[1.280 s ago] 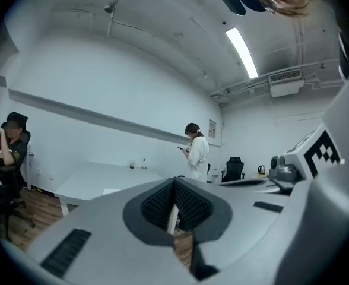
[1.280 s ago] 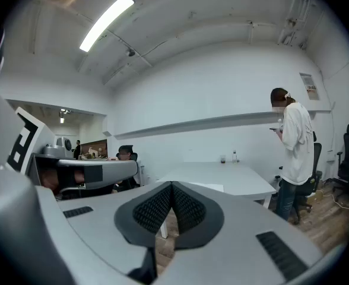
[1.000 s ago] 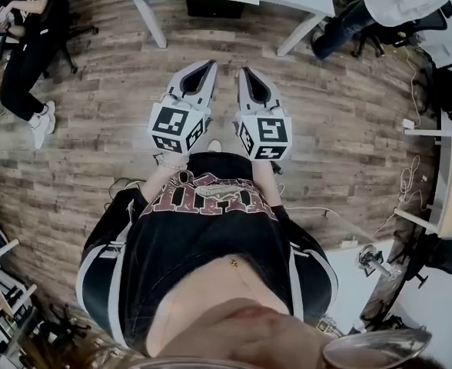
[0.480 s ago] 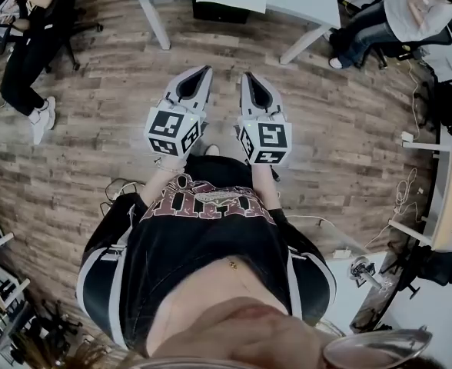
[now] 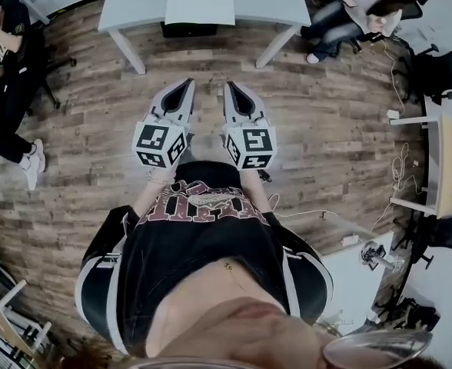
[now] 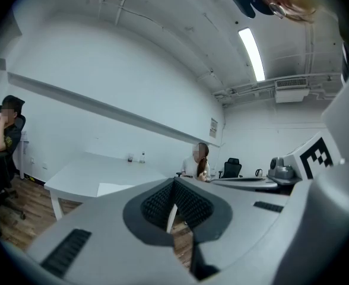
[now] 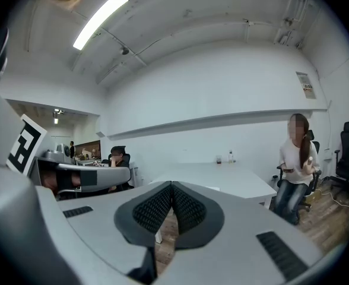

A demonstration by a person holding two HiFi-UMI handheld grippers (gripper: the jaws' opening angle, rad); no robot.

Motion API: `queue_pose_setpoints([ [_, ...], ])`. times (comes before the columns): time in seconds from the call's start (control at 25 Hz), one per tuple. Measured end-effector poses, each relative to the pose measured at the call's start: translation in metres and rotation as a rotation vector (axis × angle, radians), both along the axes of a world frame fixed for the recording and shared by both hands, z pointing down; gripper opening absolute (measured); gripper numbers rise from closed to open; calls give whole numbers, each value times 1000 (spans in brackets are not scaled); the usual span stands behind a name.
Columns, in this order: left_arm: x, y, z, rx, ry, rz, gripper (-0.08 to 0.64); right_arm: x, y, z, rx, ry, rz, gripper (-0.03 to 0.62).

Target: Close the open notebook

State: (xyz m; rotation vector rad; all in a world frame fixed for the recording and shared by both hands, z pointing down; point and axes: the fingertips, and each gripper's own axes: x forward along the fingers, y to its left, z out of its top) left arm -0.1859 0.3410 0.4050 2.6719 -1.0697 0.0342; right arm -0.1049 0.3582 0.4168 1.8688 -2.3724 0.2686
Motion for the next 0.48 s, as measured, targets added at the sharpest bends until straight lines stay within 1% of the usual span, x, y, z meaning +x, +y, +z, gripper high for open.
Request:
queue_pose_setpoints([
  [0.2,-1,-19,9,-23,3,57,38,-2,-19,-1,5,0,36,20],
  [0.48,-11,-51,10,-9,15,113,38,-10,-42,2,9,2,81,19],
])
